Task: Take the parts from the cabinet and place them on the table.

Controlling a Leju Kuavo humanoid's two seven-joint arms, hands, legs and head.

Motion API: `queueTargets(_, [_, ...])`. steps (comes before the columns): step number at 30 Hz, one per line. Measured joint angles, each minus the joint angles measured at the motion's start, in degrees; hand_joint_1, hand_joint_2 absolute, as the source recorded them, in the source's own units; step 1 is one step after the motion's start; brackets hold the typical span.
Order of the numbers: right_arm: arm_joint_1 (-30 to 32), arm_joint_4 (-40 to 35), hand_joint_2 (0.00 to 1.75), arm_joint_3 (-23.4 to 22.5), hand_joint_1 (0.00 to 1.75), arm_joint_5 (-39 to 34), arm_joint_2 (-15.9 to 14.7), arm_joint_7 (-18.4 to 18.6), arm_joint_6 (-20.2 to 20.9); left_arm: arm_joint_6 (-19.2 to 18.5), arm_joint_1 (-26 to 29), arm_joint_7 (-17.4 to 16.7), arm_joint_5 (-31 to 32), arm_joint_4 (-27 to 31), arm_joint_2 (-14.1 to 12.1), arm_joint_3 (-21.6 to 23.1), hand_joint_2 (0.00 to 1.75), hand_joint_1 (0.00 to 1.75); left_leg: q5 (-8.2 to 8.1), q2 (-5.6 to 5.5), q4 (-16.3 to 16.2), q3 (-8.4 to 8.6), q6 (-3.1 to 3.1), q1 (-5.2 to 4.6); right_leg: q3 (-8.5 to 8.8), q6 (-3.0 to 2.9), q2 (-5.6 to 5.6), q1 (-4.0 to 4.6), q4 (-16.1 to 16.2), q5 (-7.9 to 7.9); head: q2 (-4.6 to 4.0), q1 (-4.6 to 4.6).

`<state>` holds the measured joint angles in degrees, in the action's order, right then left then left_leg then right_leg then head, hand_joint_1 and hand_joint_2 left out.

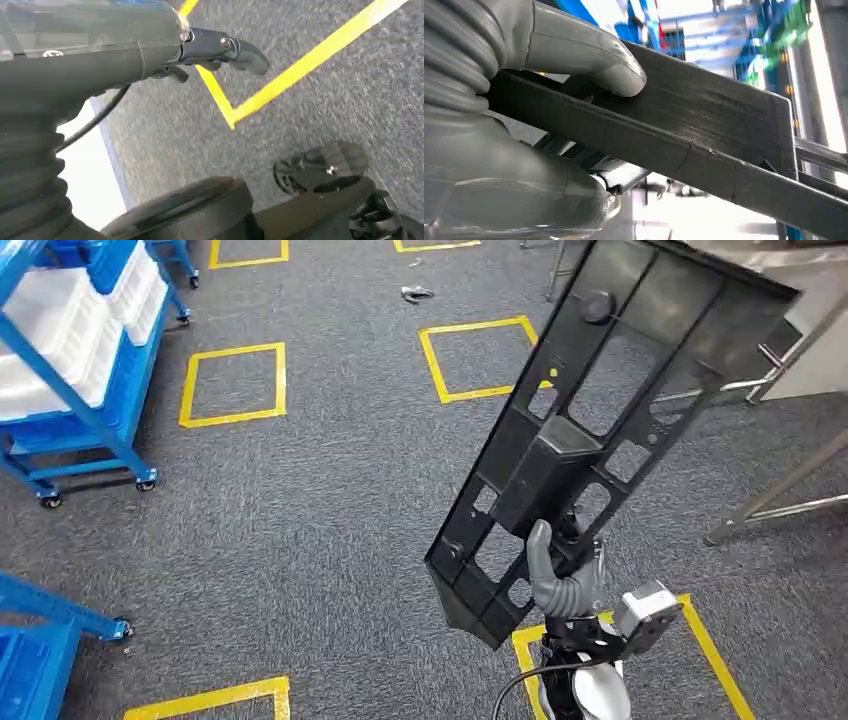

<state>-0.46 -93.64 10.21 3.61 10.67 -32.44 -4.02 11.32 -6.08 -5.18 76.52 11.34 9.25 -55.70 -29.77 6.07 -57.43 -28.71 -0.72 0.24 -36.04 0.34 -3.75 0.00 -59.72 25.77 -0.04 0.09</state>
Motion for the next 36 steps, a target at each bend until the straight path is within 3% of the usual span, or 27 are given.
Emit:
queueTargets(1, [0.3,-0.4,1.75,-0.4,1.71,0.0,0.0,0.0,0.0,0.0,-0.1,0.0,0.2,0.0,0.0,0.2,1.75,0.00,-0.26,0.70,0.0,0.34,-0.40,0.03,0.07,-0.47,0.66,-0.19,0.3,-0.08,0.00,0.00])
queueTargets(2, [0.7,-0.8,1.75,-0.7,1.71,0.0,0.1,0.0,0.0,0.1,-0.1,0.0,0.3,0.0,-0.1,0.2,1.75,0.00,-1.12,-0.17,-0.5,0.38,-0.83,0.49,0.49,-0.89,1.44,-0.55,0.6,-0.22,0.00,-0.02])
queueTargets(3, [0.8,-1.2,1.75,-0.9,1.71,-0.1,0.1,-0.1,0.0,0.2,-0.1,0.2,0.2,0.0,-0.1,0.2,1.75,0.00,-2.46,-2.50,-2.5,-0.43,-0.89,0.49,0.57,-1.20,2.00,-0.55,0.7,-0.16,0.00,-0.06])
queueTargets(4, [0.8,-1.4,1.75,-1.0,1.71,0.0,0.2,-0.2,0.0,0.2,-0.2,0.3,0.0,0.0,-0.1,0.2,1.75,0.00,-4.71,-3.83,-6.7,-2.38,-0.79,0.49,0.55,-1.69,2.50,-0.51,0.7,-0.15,0.00,-0.19])
queueTargets(6, [1.1,-1.4,1.75,-1.1,1.71,0.0,0.3,-0.2,0.0,0.3,-0.8,0.4,-0.4,0.0,-0.2,0.2,1.75,0.00,-8.19,-4.91,-15.9,-6.88,-0.73,0.38,0.64,-1.95,3.87,-0.27,0.6,-0.05,0.00,-0.20])
queueTargets(7, [1.4,-1.4,1.75,-1.2,1.71,0.0,0.3,-0.2,0.0,0.3,-1.0,0.5,-0.4,0.0,-0.2,0.2,1.75,0.00,-8.11,-4.96,-17.9,-7.90,-0.68,0.39,0.74,-2.00,4.55,-0.14,0.6,-0.02,0.00,-0.17])
queueTargets(9, [1.7,-1.4,1.75,-1.2,1.71,0.0,0.3,-0.2,0.0,0.3,-1.0,0.5,-0.4,0.0,-0.2,0.2,1.75,0.00,-4.38,-5.17,-14.5,-6.64,-0.36,0.38,1.00,-2.01,6.27,-0.02,0.5,0.01,0.00,-0.17])
queueTargets(11, [1.7,-1.4,1.75,-1.3,1.71,0.1,0.3,-0.6,0.0,0.3,-0.7,0.4,-0.3,0.0,-0.3,0.2,1.75,0.00,1.21,-6.78,-5.7,-3.42,0.18,0.40,1.05,-1.84,7.91,-0.04,0.3,0.11,0.00,-0.20])
queueTargets(12, [1.8,-1.4,1.75,-1.3,1.71,0.1,0.3,-0.9,0.0,0.3,-0.6,0.4,-0.3,0.0,-0.4,0.2,1.75,0.00,1.02,-9.45,-3.8,-2.69,0.45,0.53,0.82,-1.60,8.46,-0.03,0.1,0.17,0.00,-0.13])
queueTargets(13, [1.7,-1.4,1.75,-1.3,1.71,0.1,0.3,-1.0,0.0,0.2,-0.7,0.4,-0.2,0.0,-0.3,0.2,1.75,0.00,0.71,-9.81,-1.7,-2.12,0.38,0.69,0.34,-1.31,9.18,0.07,-0.4,0.14,0.00,-0.13])
queueTargets(16, [2.2,-1.7,1.75,-1.4,1.71,0.2,0.3,-0.9,0.0,-0.1,-0.8,0.5,0.3,0.0,-0.3,0.4,1.75,0.00,0.46,-8.60,-1.2,-1.80,1.02,0.38,-0.11,-0.01,10.45,-0.25,0.2,-0.44,0.00,-0.11])
queueTargets(17, [2.3,-1.9,1.75,-1.4,1.71,0.2,0.3,-0.9,0.0,-0.1,-0.7,0.5,0.4,0.0,0.0,0.5,1.75,0.00,0.81,-7.83,-0.5,-1.40,1.48,1.06,-0.19,0.13,10.11,-0.26,-0.1,-0.14,0.00,-0.15])
queueTargets(18, [2.2,-2.1,1.75,-1.4,1.71,0.2,0.3,-1.0,-0.1,-0.1,-0.6,0.5,0.5,0.0,0.0,0.6,1.75,0.00,0.90,-7.34,-0.1,-0.99,1.61,0.96,-0.59,0.57,7.40,0.13,-1.5,0.74,0.00,0.25])
queueTargets(19, [2.1,-2.1,1.75,-1.4,1.71,0.2,0.3,-1.0,-0.2,-0.1,-0.5,0.5,0.6,0.0,0.0,0.6,1.75,0.00,0.84,-6.56,0.0,-0.74,1.99,0.92,-2.20,0.93,5.74,-0.07,-4.7,2.53,0.00,0.55])
queueTargets(21, [2.2,-2.2,1.75,-1.4,1.71,0.2,0.3,-1.0,-0.2,-0.1,-0.3,0.6,0.9,0.0,0.0,0.7,1.75,0.00,0.56,-5.26,0.0,-0.50,2.11,0.84,-6.51,1.44,4.51,-0.46,-12.9,5.74,0.00,0.53])
queueTargets(22, [2.4,-2.2,1.75,-1.4,1.71,0.2,0.3,-1.0,-0.3,-0.1,-0.3,0.6,1.0,0.0,-0.1,0.7,1.75,0.00,0.33,-4.60,0.0,-0.33,2.10,0.85,-8.20,1.69,4.33,-0.72,-15.7,6.16,0.00,0.53])
queueTargets(23, [2.5,-2.2,1.75,-1.5,1.71,0.2,0.3,-1.0,-0.3,-0.1,-0.2,0.6,1.1,0.0,0.0,0.8,1.75,0.00,0.06,-3.96,0.0,0.00,1.98,0.87,-8.51,1.88,4.16,-0.99,-15.7,5.10,0.00,0.55])
queueTargets(25, [2.5,-2.3,1.75,-1.6,1.71,0.2,0.2,-1.0,-0.3,-0.1,-0.2,0.6,1.3,0.0,0.0,1.1,1.75,0.00,-0.73,-2.72,0.0,1.09,1.66,0.88,-5.12,1.88,3.39,-1.27,-8.5,-0.09,0.00,0.53])
queueTargets(26, [2.4,-2.3,1.75,-1.6,1.71,0.2,0.2,-1.0,-0.3,-0.1,-0.2,0.6,1.4,0.0,0.0,1.2,1.75,0.00,-1.18,-2.25,0.0,1.68,1.48,0.88,-2.88,1.62,2.37,-1.21,-3.8,-2.52,0.00,0.55])
queueTargets(27, [2.2,-2.3,1.75,-1.7,1.71,0.2,0.2,-1.0,-0.2,-0.1,0.0,0.4,1.5,0.0,0.0,1.2,1.75,0.00,-1.56,-1.81,0.2,1.82,1.17,0.84,-1.61,1.26,-0.43,-0.61,-1.4,-2.11,0.00,0.51])
queueTargets(28, [1.9,-2.3,1.75,-1.7,1.71,0.2,0.2,-0.9,-0.2,-0.1,0.1,0.3,1.5,0.0,0.0,1.3,1.75,0.00,-1.90,-1.35,0.0,1.89,0.66,0.35,-1.27,0.83,-0.68,0.22,-0.4,-1.77,0.00,0.63])
queueTargets(29, [1.7,-2.3,1.75,-1.7,1.71,0.2,0.2,-0.9,-0.2,-0.1,0.1,0.2,1.5,0.0,0.0,1.3,1.75,0.00,-2.02,-0.77,0.2,1.94,0.32,0.34,-1.30,0.16,-0.37,0.20,-0.4,-1.26,0.00,0.48])
queueTargets(31, [1.7,-2.4,1.75,-1.7,1.71,0.1,0.2,-0.9,-0.2,-0.1,-0.1,0.1,1.5,0.0,0.0,1.6,1.75,0.00,-2.32,0.48,0.9,2.93,-0.19,0.25,-1.36,-0.44,0.92,0.46,-0.2,-0.87,0.00,0.39])
queueTargets(32, [1.6,-2.4,1.75,-1.7,1.71,0.1,0.2,-0.9,-0.2,-0.1,-0.4,0.0,1.5,0.0,0.0,1.6,1.75,0.00,-2.82,0.86,1.2,3.48,-0.60,0.28,-0.51,-0.84,1.65,-0.01,0.5,-0.93,0.00,0.39])
queueTargets(33, [1.6,-2.4,1.75,-1.8,1.71,0.1,0.2,-0.9,-0.2,-0.1,-0.3,0.0,1.5,0.0,-0.1,1.6,1.75,0.00,-3.54,-1.74,-0.2,3.43,-0.67,0.59,0.12,-1.15,2.23,-0.29,1.2,-0.91,0.00,0.28])
queueTargets(34, [1.3,-2.3,1.75,-1.8,1.71,0.1,0.2,-0.9,-0.1,-0.1,0.0,0.0,1.5,0.0,-0.1,1.6,1.75,0.00,-4.90,-3.62,-3.5,1.77,-0.64,0.60,0.43,-1.41,2.69,-0.39,1.3,-0.75,0.00,-0.09])
queueTargets(36, [1.0,-2.2,1.75,-1.8,1.71,0.0,0.3,-0.9,0.0,0.0,-0.7,0.1,1.4,0.0,-0.1,1.6,1.75,0.00,-8.28,-5.00,-13.3,-3.94,-0.80,0.64,0.83,-1.99,3.76,-0.33,1.3,-0.35,0.00,-0.15])
